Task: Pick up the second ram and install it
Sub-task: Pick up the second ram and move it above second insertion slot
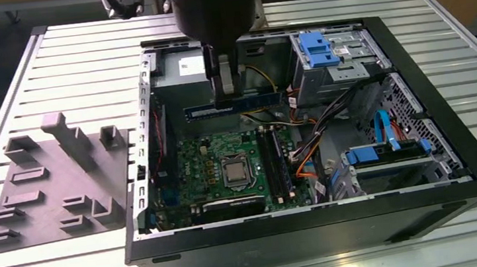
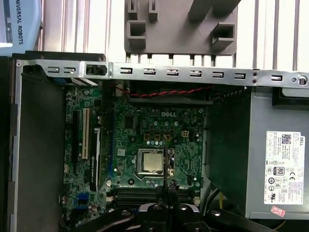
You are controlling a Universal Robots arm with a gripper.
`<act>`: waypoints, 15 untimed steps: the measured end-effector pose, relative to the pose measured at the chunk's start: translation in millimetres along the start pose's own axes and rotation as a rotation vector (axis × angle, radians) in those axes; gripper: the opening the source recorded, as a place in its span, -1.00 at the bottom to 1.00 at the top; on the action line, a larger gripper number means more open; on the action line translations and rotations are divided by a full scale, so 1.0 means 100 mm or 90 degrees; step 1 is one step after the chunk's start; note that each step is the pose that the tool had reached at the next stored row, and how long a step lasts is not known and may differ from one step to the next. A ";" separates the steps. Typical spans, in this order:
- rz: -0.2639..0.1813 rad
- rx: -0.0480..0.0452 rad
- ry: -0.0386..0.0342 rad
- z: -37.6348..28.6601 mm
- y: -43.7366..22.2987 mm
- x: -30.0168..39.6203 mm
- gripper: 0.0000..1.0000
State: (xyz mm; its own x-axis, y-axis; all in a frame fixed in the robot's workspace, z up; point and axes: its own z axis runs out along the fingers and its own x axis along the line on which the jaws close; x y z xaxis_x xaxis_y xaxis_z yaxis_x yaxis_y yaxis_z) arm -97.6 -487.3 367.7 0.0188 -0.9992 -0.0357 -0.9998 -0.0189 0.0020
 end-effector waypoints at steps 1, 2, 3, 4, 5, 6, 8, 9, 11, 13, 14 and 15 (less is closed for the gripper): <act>0.000 0.0000 0.0000 0.005 -0.004 0.000 -0.77; 0.000 0.0000 0.0000 0.010 -0.009 0.001 -0.77; 0.000 0.0000 0.0000 0.014 -0.013 0.001 -0.77; 0.000 0.0000 0.0000 0.019 -0.018 0.001 -0.77; 0.000 0.0000 0.0000 0.024 -0.022 0.001 -0.77; 0.000 0.0000 0.0000 0.029 -0.027 0.002 -0.77; 0.000 0.0000 0.0000 0.039 -0.036 0.002 -0.77; 0.000 0.0000 0.0000 0.044 -0.040 0.003 -0.77; 0.000 0.0000 0.0000 0.054 -0.047 0.003 -0.77; 0.000 0.0000 0.0000 0.064 -0.054 0.003 -0.77; 0.000 0.0000 0.0000 0.068 -0.057 0.003 -0.77; 0.000 0.0000 0.0000 0.073 -0.060 0.004 -0.77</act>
State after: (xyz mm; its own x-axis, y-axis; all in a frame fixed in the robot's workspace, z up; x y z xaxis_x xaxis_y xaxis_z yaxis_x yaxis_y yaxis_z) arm -91.7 -487.3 360.3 0.0188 -0.9992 -0.0357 -0.9998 -0.0189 0.0020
